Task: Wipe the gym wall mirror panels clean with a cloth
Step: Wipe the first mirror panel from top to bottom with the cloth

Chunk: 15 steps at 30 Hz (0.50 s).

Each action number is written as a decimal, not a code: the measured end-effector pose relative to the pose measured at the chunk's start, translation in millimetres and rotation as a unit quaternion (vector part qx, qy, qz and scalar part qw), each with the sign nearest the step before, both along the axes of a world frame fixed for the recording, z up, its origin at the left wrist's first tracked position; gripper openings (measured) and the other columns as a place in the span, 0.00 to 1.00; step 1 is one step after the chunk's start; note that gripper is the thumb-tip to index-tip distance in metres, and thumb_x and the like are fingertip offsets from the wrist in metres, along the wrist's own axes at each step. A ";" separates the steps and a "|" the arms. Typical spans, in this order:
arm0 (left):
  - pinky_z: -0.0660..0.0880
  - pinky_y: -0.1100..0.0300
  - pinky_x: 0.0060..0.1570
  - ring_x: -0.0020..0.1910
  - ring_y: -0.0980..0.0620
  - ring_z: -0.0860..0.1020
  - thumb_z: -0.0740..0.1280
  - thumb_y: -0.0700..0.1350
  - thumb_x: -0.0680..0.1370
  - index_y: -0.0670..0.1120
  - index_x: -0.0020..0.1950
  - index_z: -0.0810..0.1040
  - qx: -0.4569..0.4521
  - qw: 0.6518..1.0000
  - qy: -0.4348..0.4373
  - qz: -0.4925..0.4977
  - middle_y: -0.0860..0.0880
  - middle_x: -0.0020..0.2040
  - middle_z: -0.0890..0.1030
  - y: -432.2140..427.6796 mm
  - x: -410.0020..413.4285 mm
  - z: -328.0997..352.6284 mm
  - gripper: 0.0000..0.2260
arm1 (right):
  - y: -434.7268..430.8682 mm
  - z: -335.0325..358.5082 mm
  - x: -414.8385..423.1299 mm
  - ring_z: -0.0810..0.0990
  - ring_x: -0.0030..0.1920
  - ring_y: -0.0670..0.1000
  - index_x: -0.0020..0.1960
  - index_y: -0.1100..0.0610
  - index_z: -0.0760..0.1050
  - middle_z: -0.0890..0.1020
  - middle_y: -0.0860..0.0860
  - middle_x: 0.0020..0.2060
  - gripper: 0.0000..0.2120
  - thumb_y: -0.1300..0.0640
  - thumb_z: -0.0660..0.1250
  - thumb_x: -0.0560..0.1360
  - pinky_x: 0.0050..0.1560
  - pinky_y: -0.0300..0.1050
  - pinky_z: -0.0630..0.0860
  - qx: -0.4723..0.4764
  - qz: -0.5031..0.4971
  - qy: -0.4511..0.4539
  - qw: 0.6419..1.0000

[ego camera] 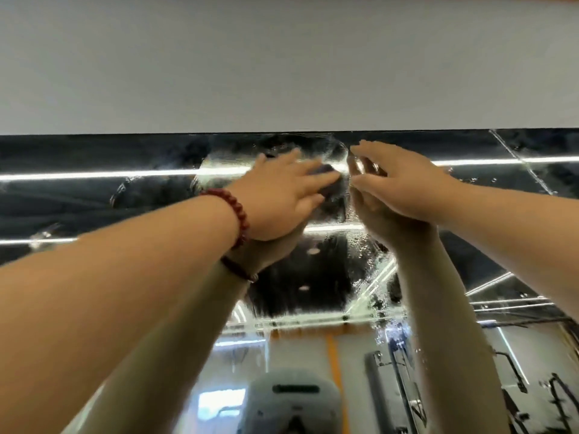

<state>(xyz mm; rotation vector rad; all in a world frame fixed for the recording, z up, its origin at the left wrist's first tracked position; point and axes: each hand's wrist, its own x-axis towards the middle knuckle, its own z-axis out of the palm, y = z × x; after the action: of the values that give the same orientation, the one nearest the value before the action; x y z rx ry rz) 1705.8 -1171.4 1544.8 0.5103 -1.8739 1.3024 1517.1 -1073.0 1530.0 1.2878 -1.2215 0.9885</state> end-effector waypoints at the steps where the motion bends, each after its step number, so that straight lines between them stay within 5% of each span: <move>1: 0.47 0.35 0.75 0.80 0.46 0.48 0.48 0.55 0.85 0.61 0.80 0.49 0.006 0.999 0.030 -0.013 0.55 0.81 0.50 -6.4 13.6 15.0 0.23 | -3.4 0.2 -2.4 0.53 0.79 0.48 0.79 0.48 0.57 0.56 0.46 0.80 0.27 0.47 0.59 0.82 0.75 0.45 0.51 0.011 -0.014 0.008 1.000; 4: 0.50 0.37 0.75 0.78 0.45 0.52 0.48 0.53 0.85 0.60 0.80 0.50 0.037 0.993 0.115 -0.007 0.54 0.81 0.52 -15.2 41.2 44.3 0.22 | -11.1 2.2 -8.4 0.48 0.79 0.46 0.80 0.48 0.54 0.52 0.46 0.80 0.27 0.46 0.55 0.83 0.76 0.44 0.44 0.013 -0.037 0.028 0.999; 10: 0.47 0.40 0.76 0.79 0.50 0.48 0.47 0.56 0.84 0.62 0.79 0.49 -0.024 0.999 -0.012 -0.029 0.58 0.80 0.51 -3.7 1.3 11.0 0.22 | -10.8 1.4 -8.3 0.46 0.79 0.44 0.80 0.48 0.53 0.52 0.45 0.80 0.27 0.45 0.54 0.83 0.77 0.43 0.43 0.019 -0.039 0.029 0.999; 15: 0.55 0.39 0.74 0.76 0.45 0.58 0.48 0.53 0.85 0.59 0.80 0.53 0.027 0.989 0.142 -0.007 0.54 0.80 0.56 -18.7 43.3 65.8 0.22 | -11.7 1.0 -9.3 0.46 0.79 0.42 0.80 0.45 0.53 0.51 0.43 0.80 0.27 0.44 0.54 0.83 0.76 0.41 0.42 0.016 -0.034 0.031 0.999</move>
<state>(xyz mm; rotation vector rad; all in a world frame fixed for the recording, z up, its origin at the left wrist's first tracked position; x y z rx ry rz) 1749.1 -1190.1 1610.6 0.6736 -1.6754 1.1085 1507.8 -1084.7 1531.0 1.2832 -1.2305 0.8771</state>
